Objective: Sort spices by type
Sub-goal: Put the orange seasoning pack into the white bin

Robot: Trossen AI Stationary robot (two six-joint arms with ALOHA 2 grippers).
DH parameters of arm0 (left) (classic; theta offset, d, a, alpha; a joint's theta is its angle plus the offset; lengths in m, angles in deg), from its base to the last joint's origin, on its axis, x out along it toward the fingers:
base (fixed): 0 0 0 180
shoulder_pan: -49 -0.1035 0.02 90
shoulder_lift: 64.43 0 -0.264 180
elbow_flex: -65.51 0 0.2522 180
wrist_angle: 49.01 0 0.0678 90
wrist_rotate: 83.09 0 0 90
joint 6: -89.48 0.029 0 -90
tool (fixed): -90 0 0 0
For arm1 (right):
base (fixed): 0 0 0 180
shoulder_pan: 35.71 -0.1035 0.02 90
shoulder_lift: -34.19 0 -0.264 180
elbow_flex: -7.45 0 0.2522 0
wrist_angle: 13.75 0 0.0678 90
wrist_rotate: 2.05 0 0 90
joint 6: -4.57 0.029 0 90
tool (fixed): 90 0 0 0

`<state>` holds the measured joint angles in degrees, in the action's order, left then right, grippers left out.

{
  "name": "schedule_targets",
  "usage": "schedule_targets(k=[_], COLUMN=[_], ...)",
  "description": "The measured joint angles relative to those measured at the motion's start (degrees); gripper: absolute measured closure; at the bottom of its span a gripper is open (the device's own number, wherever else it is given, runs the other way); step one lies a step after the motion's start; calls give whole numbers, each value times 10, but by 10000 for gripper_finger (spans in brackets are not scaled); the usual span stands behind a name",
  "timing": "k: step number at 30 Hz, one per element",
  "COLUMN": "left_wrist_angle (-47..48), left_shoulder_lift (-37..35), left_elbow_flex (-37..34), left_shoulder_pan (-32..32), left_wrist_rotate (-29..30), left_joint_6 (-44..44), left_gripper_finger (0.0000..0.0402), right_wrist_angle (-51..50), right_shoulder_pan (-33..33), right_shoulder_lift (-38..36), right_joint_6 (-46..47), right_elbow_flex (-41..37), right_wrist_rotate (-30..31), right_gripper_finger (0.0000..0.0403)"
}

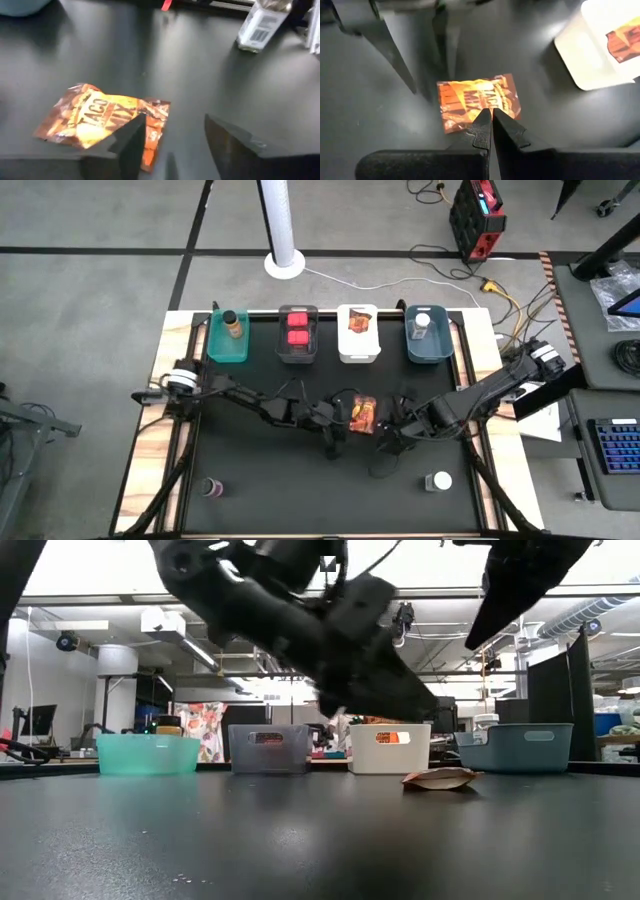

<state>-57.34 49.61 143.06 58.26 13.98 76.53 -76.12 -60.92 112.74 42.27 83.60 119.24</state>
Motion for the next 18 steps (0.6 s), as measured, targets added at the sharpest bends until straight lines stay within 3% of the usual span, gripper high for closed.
schedule_targets(k=[8, 18], left_wrist_angle=[78, 122], left_shoulder_lift=[88, 112], left_elbow_flex=[110, 134], left_shoulder_pan=[-7, -18], left_wrist_rotate=[12, 45], left_joint_6=[8, 19], left_gripper_finger=[388, 401], right_wrist_angle=[47, 89], right_shoulder_pan=[-3, -8], right_shoulder_lift=[-96, -121], right_joint_6=[33, 22], right_elbow_flex=[-72, -92], right_wrist_rotate=[3, 4], right_gripper_finger=[394, 394])
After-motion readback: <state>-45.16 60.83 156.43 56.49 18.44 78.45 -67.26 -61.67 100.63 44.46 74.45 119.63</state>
